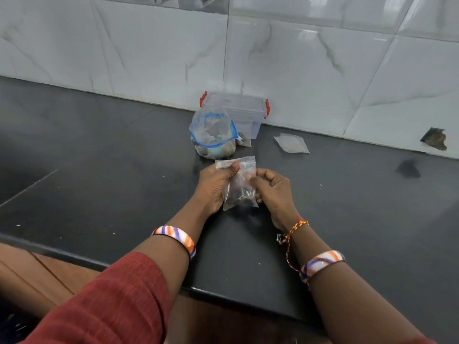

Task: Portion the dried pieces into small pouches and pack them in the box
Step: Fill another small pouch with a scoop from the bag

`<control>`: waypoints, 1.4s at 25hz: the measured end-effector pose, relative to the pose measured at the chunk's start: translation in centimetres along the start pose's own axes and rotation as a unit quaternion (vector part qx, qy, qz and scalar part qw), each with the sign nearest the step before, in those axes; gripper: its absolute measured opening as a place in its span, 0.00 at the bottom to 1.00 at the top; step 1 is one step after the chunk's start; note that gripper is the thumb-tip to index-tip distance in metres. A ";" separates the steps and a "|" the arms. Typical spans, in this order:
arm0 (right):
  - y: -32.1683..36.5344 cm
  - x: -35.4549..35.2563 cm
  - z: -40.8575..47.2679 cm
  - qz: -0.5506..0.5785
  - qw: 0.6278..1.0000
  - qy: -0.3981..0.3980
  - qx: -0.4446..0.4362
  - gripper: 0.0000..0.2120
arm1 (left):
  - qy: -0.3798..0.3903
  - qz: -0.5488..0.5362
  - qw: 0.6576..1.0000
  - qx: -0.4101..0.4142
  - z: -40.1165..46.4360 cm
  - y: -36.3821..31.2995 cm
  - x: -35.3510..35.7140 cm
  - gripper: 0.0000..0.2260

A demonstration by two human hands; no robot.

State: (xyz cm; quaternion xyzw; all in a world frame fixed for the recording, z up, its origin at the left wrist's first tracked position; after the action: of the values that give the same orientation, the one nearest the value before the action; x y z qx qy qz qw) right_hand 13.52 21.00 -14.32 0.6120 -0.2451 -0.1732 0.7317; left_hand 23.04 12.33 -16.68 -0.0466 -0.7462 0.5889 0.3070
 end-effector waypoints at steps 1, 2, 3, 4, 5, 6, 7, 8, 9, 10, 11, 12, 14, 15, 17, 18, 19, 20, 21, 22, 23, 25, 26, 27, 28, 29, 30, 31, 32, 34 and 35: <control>0.0 -0.5 0.0 0.025 1.000 -0.011 -0.006 0.04 | 0.010 0.019 1.000 0.002 -0.3 0.4 0.8 0.06; -0.2 -0.9 0.1 0.048 0.999 -0.024 -0.009 0.04 | 0.018 0.038 0.999 0.010 -0.6 0.8 1.5 0.07; -0.5 -1.4 0.1 0.068 0.997 -0.035 -0.011 0.04 | 0.020 0.059 0.998 0.024 -0.8 1.0 2.0 0.06; -0.8 -1.7 0.2 0.080 0.996 -0.043 -0.010 0.05 | 0.015 0.077 0.996 0.041 -1.0 1.0 2.2 0.04; -1.0 -1.9 0.3 0.086 0.995 -0.047 -0.007 0.05 | 0.003 0.090 0.994 0.056 -1.1 0.9 2.2 0.04; -1.2 -2.1 0.3 0.090 0.995 -0.048 -0.003 0.06 | -0.013 0.097 0.993 0.068 -1.2 0.8 2.0 0.04; -1.3 -2.2 0.5 0.098 0.994 -0.049 -0.001 0.06 | -0.028 0.101 0.992 0.076 -1.2 0.7 1.7 0.05; -1.4 -2.2 0.6 0.105 0.993 -0.050 0.002 0.05 | -0.037 0.103 0.991 0.079 -1.1 0.6 1.6 0.05; -1.4 -2.3 0.6 0.109 0.993 -0.052 0.005 0.05 | -0.042 0.104 0.991 0.079 -1.1 0.6 1.4 0.05; -1.5 -2.3 0.7 0.110 0.992 -0.055 0.007 0.04 | -0.041 0.104 0.991 0.079 -1.1 0.6 1.5 0.05; -1.5 -2.4 0.7 0.112 0.992 -0.054 0.006 0.04 | -0.036 0.105 0.991 0.080 -1.1 0.7 1.6 0.06; -1.6 -2.4 0.8 0.115 0.992 -0.051 0.006 0.05 | -0.031 0.110 0.990 0.082 -1.1 0.6 1.7 0.06; -1.6 -2.2 0.8 0.120 0.992 -0.036 0.007 0.06 | -0.025 0.128 0.987 0.089 -1.1 0.6 1.7 0.06; -1.6 -2.2 0.8 0.117 0.993 -0.029 0.007 0.06 | -0.024 0.137 0.986 0.094 -1.1 0.6 1.7 0.06; -1.8 -2.3 0.9 0.107 0.994 -0.030 0.009 0.06 | -0.025 0.151 0.983 0.104 -1.1 0.6 1.7 0.06; -1.9 -2.4 1.0 0.109 0.993 -0.038 0.010 0.04 | -0.024 0.150 0.982 0.109 -1.2 0.5 1.8 0.06; -2.0 -2.5 1.0 0.119 0.992 -0.044 0.008 0.04 | -0.022 0.145 0.983 0.114 -1.2 0.4 1.8 0.06; -2.0 -2.5 1.0 0.132 0.990 -0.048 0.005 0.06 | -0.019 0.134 0.984 0.117 -1.2 0.4 1.7 0.07; -2.0 -2.5 1.0 0.148 0.988 -0.047 0.002 0.09 | -0.021 0.120 0.986 0.115 -1.1 0.4 1.6 0.07; -2.0 -2.4 1.0 0.160 0.986 -0.046 0.003 0.11 | -0.026 0.104 0.988 0.108 -1.0 0.4 1.5 0.08; -2.1 -2.4 1.1 0.165 0.985 -0.046 0.007 0.13 | -0.035 0.091 0.990 0.098 -0.9 0.5 1.3 0.08; -2.2 -2.5 1.1 0.160 0.986 -0.049 0.019 0.13 | -0.038 0.073 0.993 0.085 -0.9 0.5 1.2 0.09; -2.2 -2.5 1.1 0.154 0.987 -0.050 0.022 0.11 | -0.031 0.066 0.994 0.083 -1.0 0.6 1.3 0.08; -2.2 -2.5 1.1 0.151 0.987 -0.048 0.022 0.08 | -0.020 0.062 0.994 0.085 -1.1 0.5 1.5 0.08; -2.1 -2.4 1.0 0.152 0.987 -0.047 0.022 0.05 | -0.010 0.061 0.994 0.088 -1.1 0.4 1.7 0.08; -2.0 -2.4 1.0 0.154 0.987 -0.046 0.023 0.04 | -0.004 0.062 0.994 0.091 -1.2 0.4 1.8 0.08; -1.9 -2.4 0.9 0.156 0.986 -0.046 0.024 0.05 | -0.002 0.065 0.994 0.092 -1.1 0.4 1.8 0.07; -2.0 -2.4 1.0 0.158 0.986 -0.046 0.024 0.05 | -0.003 0.069 0.993 0.094 -1.1 0.3 1.8 0.07; -2.0 -2.4 1.1 0.158 0.986 -0.046 0.023 0.05 | -0.004 0.073 0.993 0.095 -1.0 0.3 1.7 0.07; -2.2 -2.5 1.2 0.153 0.987 -0.046 0.022 0.05 | -0.002 0.083 0.992 0.096 -1.0 0.4 1.7 0.06; -2.2 -2.4 1.2 0.149 0.988 -0.043 0.023 0.06 | 0.001 0.090 0.991 0.096 -1.0 0.4 1.7 0.06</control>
State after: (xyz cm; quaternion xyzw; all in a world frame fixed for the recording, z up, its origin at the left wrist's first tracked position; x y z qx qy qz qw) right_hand 10.92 20.94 -16.72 0.5775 -0.3689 -0.0825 0.7236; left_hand 22.04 14.04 -16.21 -0.0842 -0.6785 0.6832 0.2563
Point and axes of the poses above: each hand's wrist, its own z-axis towards the middle knuckle, its own x-axis out of the palm, y = z × x, the point moved 7 cm from there along z, towards the middle knuckle, and after that the axes turned 8 degrees about z, right-handed, at the moved point
